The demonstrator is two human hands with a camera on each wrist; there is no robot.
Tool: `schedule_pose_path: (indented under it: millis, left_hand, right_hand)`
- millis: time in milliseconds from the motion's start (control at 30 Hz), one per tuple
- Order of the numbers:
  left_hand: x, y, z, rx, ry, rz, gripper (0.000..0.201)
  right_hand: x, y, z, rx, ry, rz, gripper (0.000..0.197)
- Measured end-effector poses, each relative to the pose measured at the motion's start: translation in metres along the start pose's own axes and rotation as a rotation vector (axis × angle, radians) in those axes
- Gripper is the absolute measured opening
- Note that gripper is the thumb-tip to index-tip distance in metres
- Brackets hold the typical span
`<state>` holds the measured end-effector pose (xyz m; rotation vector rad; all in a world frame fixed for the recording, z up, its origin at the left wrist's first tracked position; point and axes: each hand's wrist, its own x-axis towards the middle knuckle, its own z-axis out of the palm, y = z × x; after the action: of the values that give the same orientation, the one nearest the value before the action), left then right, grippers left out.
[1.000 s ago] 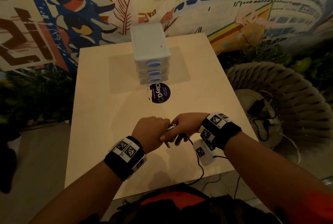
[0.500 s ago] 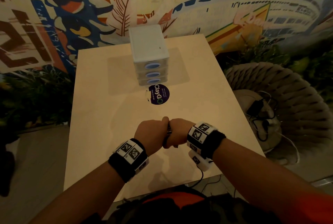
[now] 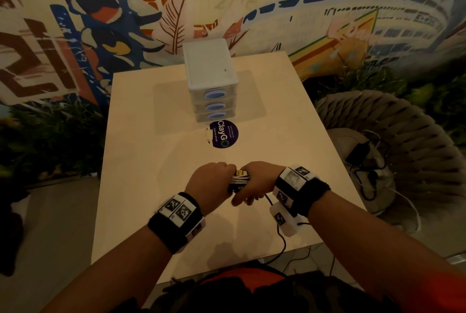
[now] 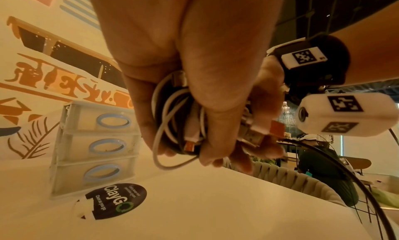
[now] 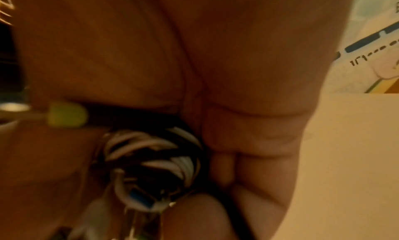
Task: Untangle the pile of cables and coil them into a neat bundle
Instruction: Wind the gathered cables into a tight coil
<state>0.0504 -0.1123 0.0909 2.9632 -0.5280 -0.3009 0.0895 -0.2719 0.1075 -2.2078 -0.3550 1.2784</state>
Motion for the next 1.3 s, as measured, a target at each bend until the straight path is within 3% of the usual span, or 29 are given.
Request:
schedule_pose_path:
  millis: [133, 333, 433, 500, 600, 700, 800, 900, 933, 1133, 1167, 1300]
  left_hand:
    - [-0.001, 0.002, -0.005, 0.045, -0.011, 0.022, 0.015]
    - [-0.001, 0.004, -0.005, 0.085, -0.12, 0.031, 0.015]
    - [-0.005, 0.004, -0.004, -0.005, -0.044, -0.02, 0.013]
    - [-0.009, 0.002, -0.001, -0.147, 0.058, -0.053, 0.032]
    - [-0.016, -0.01, 0.001, -0.421, 0.165, -0.108, 0.09]
    - [-0.022, -0.026, 0.008, -0.74, 0.101, -0.171, 0.107]
    - [-0.027, -0.027, 0.008, -1.158, -0.103, -0.129, 0.097]
    - [-0.029, -0.013, 0.003, -1.333, -0.074, 0.104, 0.058]
    - [-0.028, -0.01, 0.003, -1.394, -0.054, 0.145, 0.055]
    - [-0.022, 0.0, -0.006, -1.712, -0.052, 0.109, 0.093]
    - [-0.021, 0.001, -0.008, -1.759, -0.051, 0.119, 0.095]
    - [-0.021, 0.003, -0.014, -1.842, 0.005, 0.05, 0.08]
  right_hand:
    - [-0.006, -0.007, 0.003, 0.069, 0.012, -0.028, 0.039]
    - [0.002, -0.018, 0.021, -0.328, 0.245, 0.034, 0.02]
    - [0.004, -0.014, 0.021, -0.32, 0.264, -0.021, 0.021]
    - [0.001, -0.009, 0.015, -0.273, 0.254, -0.039, 0.024]
    - [-0.002, 0.003, 0.004, -0.072, 0.245, -0.05, 0.018]
    - [-0.003, 0.015, -0.005, 0.099, 0.29, -0.109, 0.008]
    - [-0.009, 0.016, -0.009, 0.194, 0.264, -0.22, 0.008]
    - [-0.015, 0.005, -0.007, 0.288, 0.16, -0.342, 0.015]
    - [-0.017, 0.001, -0.005, 0.299, 0.127, -0.371, 0.022]
    - [-0.02, -0.013, -0.001, 0.444, -0.053, -0.367, 0.044]
    - [-0.02, -0.014, -0.001, 0.446, -0.063, -0.377, 0.047]
    - [-0.02, -0.018, -0.004, 0.472, -0.09, -0.403, 0.025]
